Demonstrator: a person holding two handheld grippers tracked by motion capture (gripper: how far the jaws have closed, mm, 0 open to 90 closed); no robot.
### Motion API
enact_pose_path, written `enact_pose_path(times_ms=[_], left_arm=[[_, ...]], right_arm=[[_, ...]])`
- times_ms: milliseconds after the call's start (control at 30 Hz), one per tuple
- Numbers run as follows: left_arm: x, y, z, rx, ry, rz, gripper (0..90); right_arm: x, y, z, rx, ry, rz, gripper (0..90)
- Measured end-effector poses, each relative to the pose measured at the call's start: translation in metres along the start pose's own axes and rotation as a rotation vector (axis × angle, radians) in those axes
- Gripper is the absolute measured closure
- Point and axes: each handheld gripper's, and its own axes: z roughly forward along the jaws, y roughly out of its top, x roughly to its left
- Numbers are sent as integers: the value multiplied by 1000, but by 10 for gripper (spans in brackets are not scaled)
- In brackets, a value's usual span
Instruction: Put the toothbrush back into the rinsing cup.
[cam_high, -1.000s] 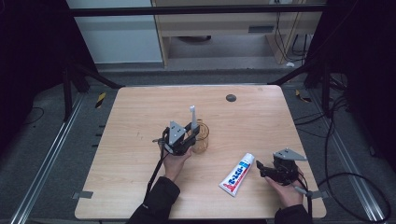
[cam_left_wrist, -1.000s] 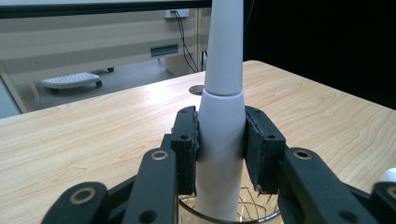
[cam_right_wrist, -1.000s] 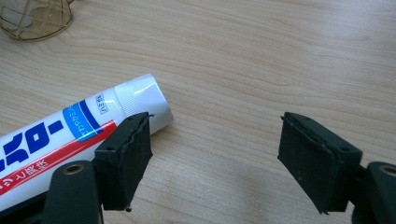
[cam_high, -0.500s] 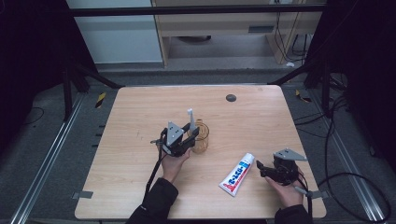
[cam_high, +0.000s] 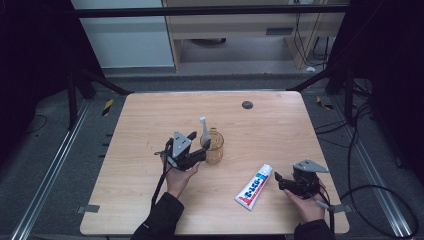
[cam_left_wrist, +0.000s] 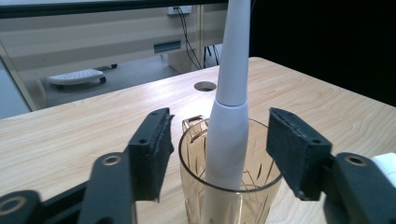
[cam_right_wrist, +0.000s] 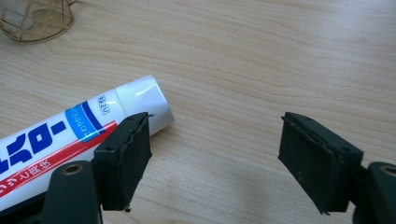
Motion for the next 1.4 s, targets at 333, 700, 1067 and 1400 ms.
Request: enact_pose_path(times_ms=[333,700,1067,1400], left_arm=[[0,1,-13,71,-7,55,347],[9,-8,-35,126,-3,110,330],[35,-42,-80,208,19,100,318],[60,-62,-115,253,104,34,320]], right_arm=[[0,1,-5,-20,0,4,246],[3,3,-10,-32,6,8,247],[9,6,-15,-44,25,4,256],[16,7,-19,-40,54,-14,287]])
